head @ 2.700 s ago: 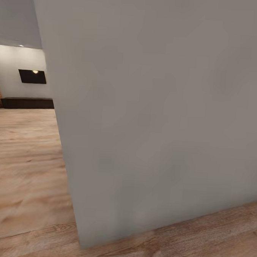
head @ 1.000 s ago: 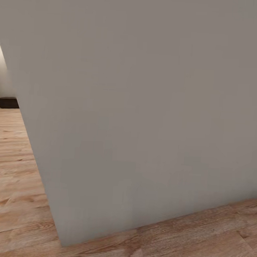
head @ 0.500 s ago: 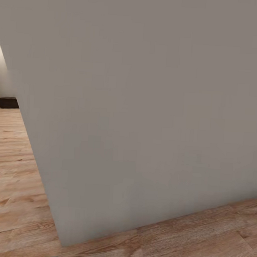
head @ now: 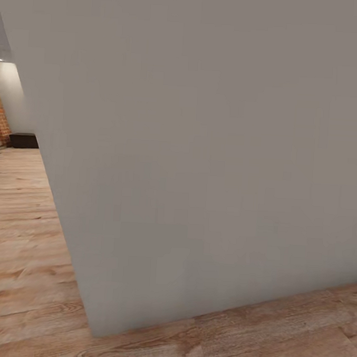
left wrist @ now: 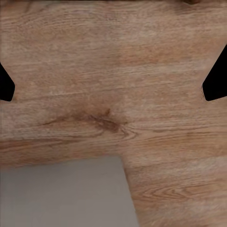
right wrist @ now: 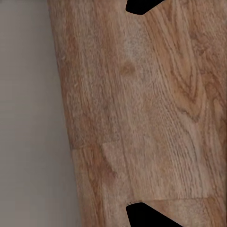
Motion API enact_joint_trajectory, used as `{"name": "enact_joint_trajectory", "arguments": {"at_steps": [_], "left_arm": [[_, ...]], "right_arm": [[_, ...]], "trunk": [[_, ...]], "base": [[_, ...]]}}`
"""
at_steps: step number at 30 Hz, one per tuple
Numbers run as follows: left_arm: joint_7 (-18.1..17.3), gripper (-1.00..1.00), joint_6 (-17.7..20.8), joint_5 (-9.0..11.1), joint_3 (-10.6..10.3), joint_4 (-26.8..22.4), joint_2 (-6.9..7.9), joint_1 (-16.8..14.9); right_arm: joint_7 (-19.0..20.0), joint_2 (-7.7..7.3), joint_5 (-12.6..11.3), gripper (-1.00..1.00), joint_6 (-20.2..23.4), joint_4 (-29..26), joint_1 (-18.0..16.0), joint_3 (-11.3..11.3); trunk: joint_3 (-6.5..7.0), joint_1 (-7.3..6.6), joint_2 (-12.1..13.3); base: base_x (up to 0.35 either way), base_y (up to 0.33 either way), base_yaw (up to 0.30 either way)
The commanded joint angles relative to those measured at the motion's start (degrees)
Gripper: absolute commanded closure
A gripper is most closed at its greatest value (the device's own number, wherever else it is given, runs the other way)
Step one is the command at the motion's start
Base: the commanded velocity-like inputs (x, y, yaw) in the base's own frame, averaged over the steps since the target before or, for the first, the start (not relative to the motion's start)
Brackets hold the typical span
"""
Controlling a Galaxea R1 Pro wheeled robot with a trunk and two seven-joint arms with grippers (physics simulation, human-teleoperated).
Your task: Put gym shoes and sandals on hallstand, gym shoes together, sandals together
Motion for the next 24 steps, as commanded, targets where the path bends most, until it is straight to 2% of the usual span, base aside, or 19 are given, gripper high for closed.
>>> {"name": "enact_joint_trajectory", "arguments": {"at_steps": [1, 9, 18, 24], "left_arm": [[0.0, -1.0, -0.19, 0.23, 0.06, 0.07, -0.02, -0.06], [0.04, -1.0, -0.25, 0.23, 0.09, 0.09, -0.06, -0.1], [0.06, -1.0, -0.28, 0.35, 0.07, 0.02, -0.06, -0.18], [0.09, -1.0, -0.28, 0.4, 0.06, 0.01, -0.12, -0.19]], "right_arm": [[-0.16, 0.0, 0.02, -1.0, -0.15, 0.05, -0.02, 0.02], [-0.17, 0.01, 0.01, -1.0, -0.14, 0.17, -0.02, -0.12], [-0.18, 0.01, 0.01, -1.0, -0.13, 0.28, -0.02, -0.14], [-0.18, 0.01, 0.01, -1.0, -0.13, 0.28, -0.02, -0.14]], "trunk": [[-0.12, 0.0, -0.03], [-0.58, 0.0, -0.03], [-1.12, 0.0, -0.03], [-1.49, 0.0, -0.03]], "base": [[0.0, 0.0, 0.186], [-0.109, -0.064, 0.191], [-0.273, -0.152, 0.194], [-0.311, -0.065, 0.194]]}}
